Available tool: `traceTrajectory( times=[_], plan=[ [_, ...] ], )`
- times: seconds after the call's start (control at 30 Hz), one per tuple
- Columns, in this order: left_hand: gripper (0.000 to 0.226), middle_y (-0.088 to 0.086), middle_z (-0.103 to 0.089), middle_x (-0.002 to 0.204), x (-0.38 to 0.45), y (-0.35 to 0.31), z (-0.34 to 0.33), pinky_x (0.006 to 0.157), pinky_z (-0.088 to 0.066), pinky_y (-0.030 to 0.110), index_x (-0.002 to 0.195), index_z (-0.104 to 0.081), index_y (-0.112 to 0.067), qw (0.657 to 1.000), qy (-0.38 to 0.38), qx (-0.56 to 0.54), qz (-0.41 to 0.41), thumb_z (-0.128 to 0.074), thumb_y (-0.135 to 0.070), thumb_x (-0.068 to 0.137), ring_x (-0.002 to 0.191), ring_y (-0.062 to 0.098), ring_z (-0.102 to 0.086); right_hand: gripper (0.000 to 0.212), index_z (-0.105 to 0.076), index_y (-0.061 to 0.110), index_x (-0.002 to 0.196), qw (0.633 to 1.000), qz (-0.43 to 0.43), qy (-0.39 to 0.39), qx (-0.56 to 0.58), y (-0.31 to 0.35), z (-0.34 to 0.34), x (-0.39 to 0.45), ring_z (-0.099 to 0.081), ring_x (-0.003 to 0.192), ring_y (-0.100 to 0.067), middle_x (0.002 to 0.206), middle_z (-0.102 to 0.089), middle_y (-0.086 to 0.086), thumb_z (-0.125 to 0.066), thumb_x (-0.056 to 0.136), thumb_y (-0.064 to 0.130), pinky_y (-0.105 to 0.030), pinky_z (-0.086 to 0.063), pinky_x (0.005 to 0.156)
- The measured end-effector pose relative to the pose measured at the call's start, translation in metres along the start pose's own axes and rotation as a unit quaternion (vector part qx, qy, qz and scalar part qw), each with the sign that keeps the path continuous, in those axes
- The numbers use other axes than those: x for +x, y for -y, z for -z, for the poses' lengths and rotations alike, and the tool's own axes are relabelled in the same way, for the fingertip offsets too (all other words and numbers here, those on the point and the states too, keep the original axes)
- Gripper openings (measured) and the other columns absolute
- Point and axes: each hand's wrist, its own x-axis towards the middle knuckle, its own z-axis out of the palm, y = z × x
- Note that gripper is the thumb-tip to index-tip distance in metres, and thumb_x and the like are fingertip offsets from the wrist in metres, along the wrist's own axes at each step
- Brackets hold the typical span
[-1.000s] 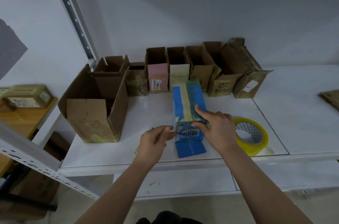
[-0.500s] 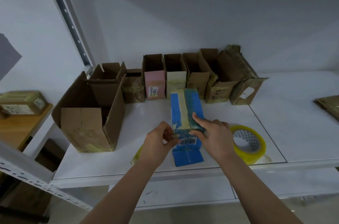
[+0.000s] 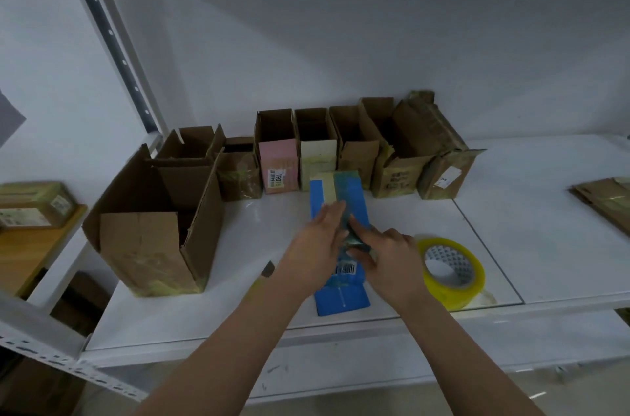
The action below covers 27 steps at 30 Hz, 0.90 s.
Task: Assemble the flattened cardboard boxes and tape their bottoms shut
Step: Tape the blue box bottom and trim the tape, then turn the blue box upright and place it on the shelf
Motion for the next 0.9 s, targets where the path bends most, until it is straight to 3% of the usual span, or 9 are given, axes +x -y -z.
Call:
traceTrajectory(
  times=[0.1, 0.17, 0.23, 0.3, 0.4, 0.57, 0.73, 0.8, 0.9],
  plan=[
    [0.064, 0.012, 0.005, 0.162, 0.005, 0.007, -0.018, 0.121, -0.002, 0.031, 0.153, 0.003, -0.007, 0.982, 0.083, 0.167, 0.011, -0.036, -0.010, 0.102, 0.149, 0.025, 0.007, 0.068, -0.032, 0.018, 0.151, 0.979, -0.088, 0.108, 0.147, -0.007, 0.007, -0.008, -0.067, 0.080, -0.027, 0.112, -0.069, 0.000, -0.065, 0.091, 0.022, -0.044, -0.055, 0.074],
    [0.064, 0.012, 0.007, 0.162, 0.005, 0.009, -0.020, 0.121, 0.000, 0.033, 0.153, 0.004, -0.007, 0.979, 0.077, 0.191, 0.009, -0.035, -0.012, 0.103, 0.149, 0.025, 0.010, 0.064, -0.037, 0.016, 0.147, 0.965, -0.181, 0.132, 0.136, -0.010, 0.009, -0.011, -0.069, 0.088, -0.022, 0.115, -0.064, 0.010, -0.063, 0.092, 0.038, -0.042, -0.053, 0.084],
    [0.062, 0.012, 0.005, 0.162, 0.006, 0.007, -0.019, 0.121, -0.001, 0.032, 0.154, 0.001, -0.007, 0.979, 0.071, 0.191, 0.003, -0.035, -0.013, 0.103, 0.149, 0.025, 0.008, 0.038, -0.067, 0.017, 0.108, 0.980, -0.168, 0.095, 0.043, -0.009, 0.008, -0.015, -0.070, 0.071, -0.024, 0.086, -0.074, 0.003, -0.054, 0.092, 0.050, -0.036, -0.053, 0.072],
    [0.062, 0.012, 0.004, 0.162, 0.007, 0.006, -0.019, 0.121, -0.001, 0.032, 0.154, 0.001, -0.008, 0.978, 0.070, 0.194, 0.003, -0.035, -0.013, 0.103, 0.150, 0.025, 0.007, 0.039, -0.063, 0.017, 0.062, 0.994, -0.095, 0.041, -0.035, -0.009, 0.004, -0.017, -0.058, 0.042, -0.025, 0.049, -0.061, -0.003, -0.053, 0.088, 0.046, -0.029, -0.045, 0.054],
    [0.060, 0.013, 0.003, 0.162, 0.008, 0.008, -0.021, 0.122, -0.002, 0.033, 0.154, 0.001, -0.007, 0.977, 0.074, 0.202, 0.008, -0.031, -0.015, 0.104, 0.150, 0.026, 0.006, 0.030, -0.055, 0.016, 0.046, 0.996, -0.032, -0.009, -0.082, -0.005, 0.006, -0.014, -0.043, 0.030, -0.024, 0.037, -0.047, -0.004, -0.069, 0.071, 0.028, -0.026, -0.042, 0.048],
    [0.058, 0.012, 0.000, 0.162, 0.007, 0.008, -0.018, 0.120, 0.000, 0.029, 0.154, -0.002, -0.008, 0.981, 0.063, 0.185, 0.011, -0.031, -0.016, 0.104, 0.150, 0.024, 0.005, 0.043, -0.053, 0.018, 0.046, 0.996, -0.028, -0.023, -0.084, -0.008, 0.003, -0.018, -0.043, 0.032, -0.024, 0.037, -0.047, -0.004, -0.057, 0.085, 0.036, -0.027, -0.040, 0.051],
    [0.057, 0.011, -0.001, 0.162, 0.007, 0.005, -0.015, 0.121, -0.002, 0.030, 0.154, -0.003, -0.008, 0.980, 0.066, 0.189, 0.009, -0.030, -0.017, 0.105, 0.150, 0.023, 0.005, 0.058, -0.058, 0.017, 0.058, 0.997, -0.059, -0.017, 0.052, -0.019, 0.014, -0.027, -0.052, 0.042, -0.022, 0.045, -0.054, 0.002, -0.036, 0.098, 0.053, -0.034, -0.048, 0.060],
    [0.057, 0.010, 0.000, 0.163, 0.007, 0.003, -0.014, 0.120, -0.002, 0.029, 0.154, -0.003, -0.009, 0.980, 0.068, 0.189, 0.012, -0.031, -0.017, 0.105, 0.150, 0.023, 0.005, 0.047, -0.069, 0.016, 0.071, 0.989, -0.110, -0.001, 0.097, -0.032, 0.018, -0.025, -0.058, 0.047, -0.024, 0.052, -0.062, 0.001, -0.043, 0.095, 0.048, -0.043, -0.053, 0.063],
    [0.056, 0.009, -0.002, 0.163, 0.006, 0.003, -0.014, 0.119, -0.001, 0.028, 0.154, -0.004, -0.010, 0.982, 0.067, 0.179, 0.011, -0.031, -0.017, 0.105, 0.150, 0.022, 0.004, 0.023, -0.077, 0.024, 0.087, 0.988, -0.111, 0.041, 0.097, -0.042, 0.022, -0.019, -0.066, 0.056, -0.020, 0.063, -0.071, 0.004, -0.064, 0.082, 0.043, -0.045, -0.056, 0.071]
  ],
)
